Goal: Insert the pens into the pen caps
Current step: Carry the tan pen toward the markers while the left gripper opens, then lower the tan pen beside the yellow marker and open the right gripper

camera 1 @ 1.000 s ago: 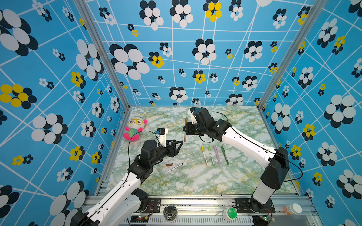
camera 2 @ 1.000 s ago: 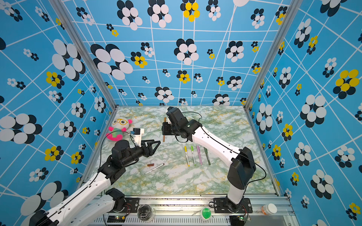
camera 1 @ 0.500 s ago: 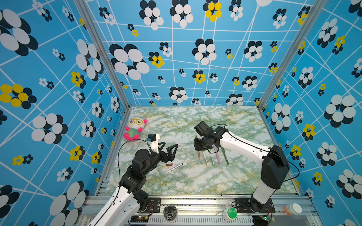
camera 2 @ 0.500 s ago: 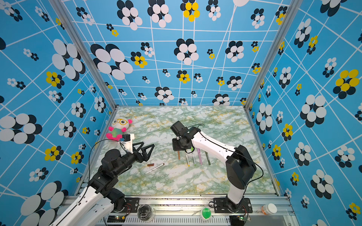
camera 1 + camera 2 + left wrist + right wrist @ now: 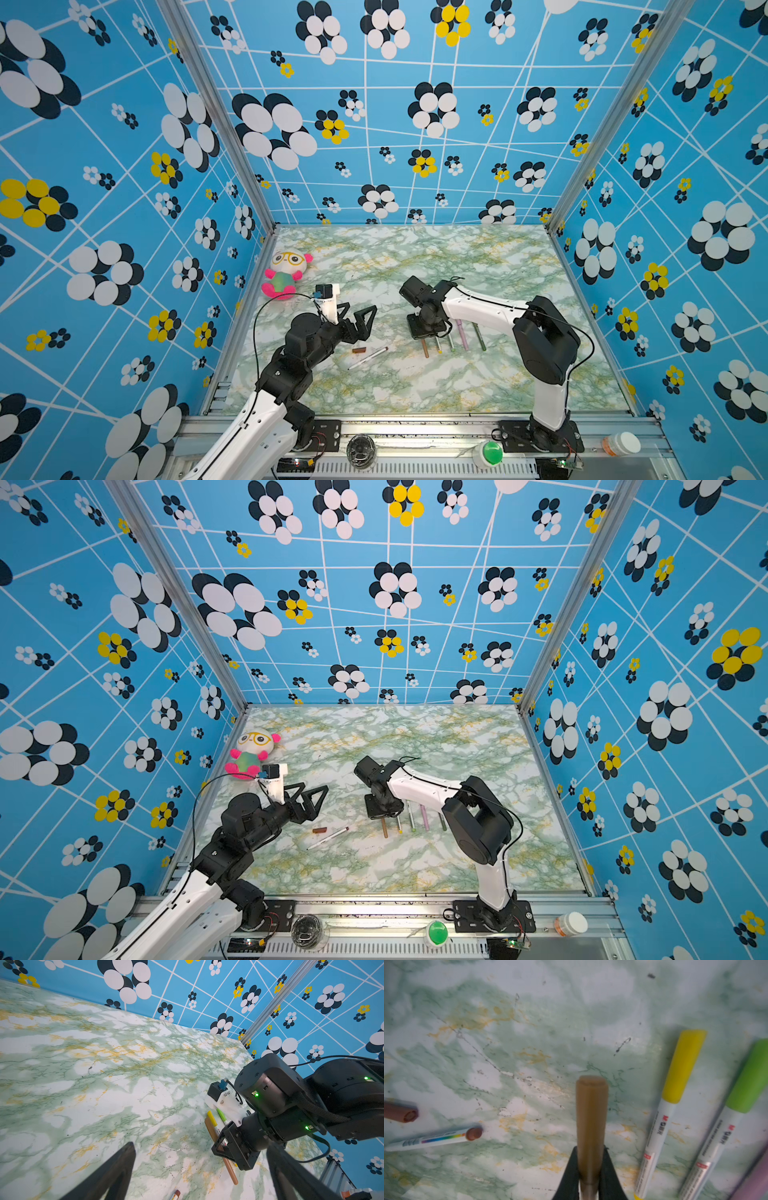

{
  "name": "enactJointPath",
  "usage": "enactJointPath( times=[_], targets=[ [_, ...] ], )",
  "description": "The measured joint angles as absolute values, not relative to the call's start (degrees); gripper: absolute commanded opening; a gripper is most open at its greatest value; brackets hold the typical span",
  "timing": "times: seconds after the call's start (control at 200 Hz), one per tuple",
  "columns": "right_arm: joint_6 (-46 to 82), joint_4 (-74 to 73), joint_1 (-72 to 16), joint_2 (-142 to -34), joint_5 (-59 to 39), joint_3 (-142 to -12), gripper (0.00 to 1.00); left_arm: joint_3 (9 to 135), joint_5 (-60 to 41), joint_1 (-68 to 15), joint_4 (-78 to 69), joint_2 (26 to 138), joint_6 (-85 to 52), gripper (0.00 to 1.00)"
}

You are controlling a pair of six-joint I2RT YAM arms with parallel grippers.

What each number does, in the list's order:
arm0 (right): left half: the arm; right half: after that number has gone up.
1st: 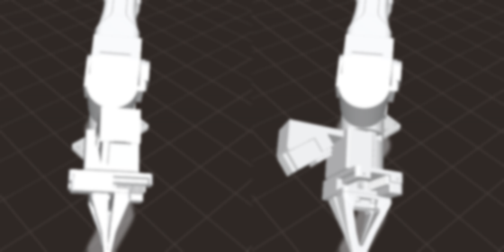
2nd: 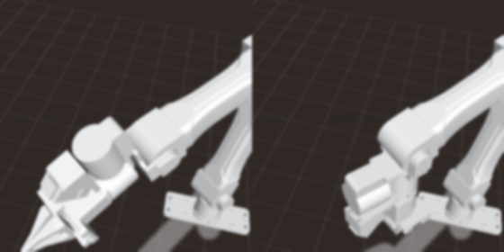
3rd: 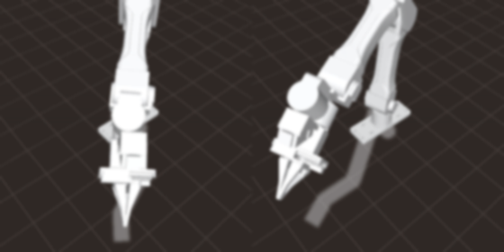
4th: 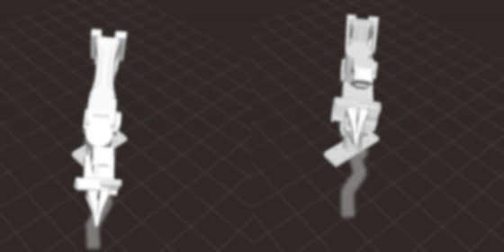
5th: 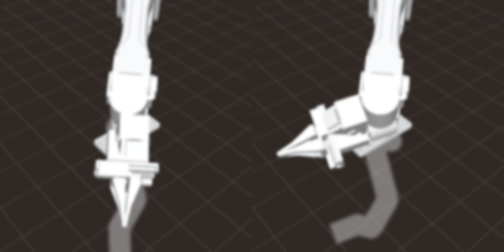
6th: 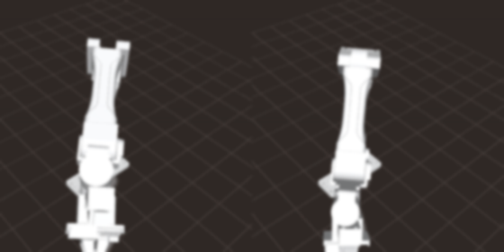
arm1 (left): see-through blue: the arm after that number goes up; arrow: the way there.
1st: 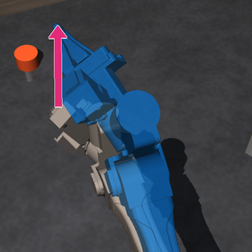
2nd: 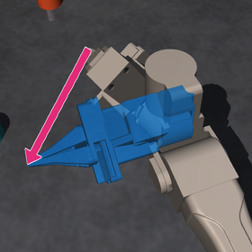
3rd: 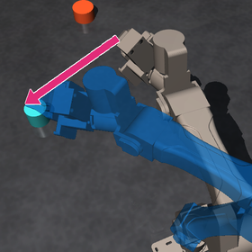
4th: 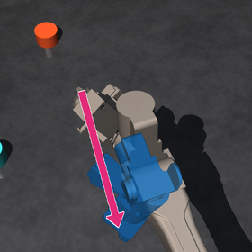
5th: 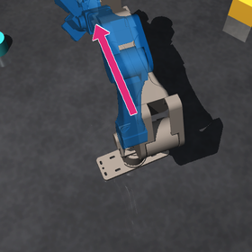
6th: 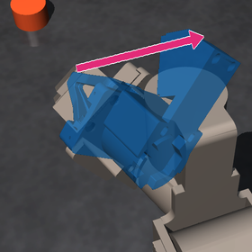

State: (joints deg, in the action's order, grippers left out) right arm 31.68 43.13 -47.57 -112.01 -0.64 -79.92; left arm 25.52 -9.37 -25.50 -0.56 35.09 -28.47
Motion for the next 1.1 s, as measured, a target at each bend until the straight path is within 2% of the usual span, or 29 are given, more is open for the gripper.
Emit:
enactJointPath(
  times=[0.805,1.099],
  targets=[
    [32.2,43.3,-47.6,-115.2,2.9,-81.8,0.08,25.5,-9.4,-25.2,-0.2,35.1,-28.5,0.99],
    [32.2,43.3,-47.6,-115.8,2.9,-81.8,0.17,25.5,-9.4,-25.1,-0.2,35.1,-28.5,0.99]
  ],
)
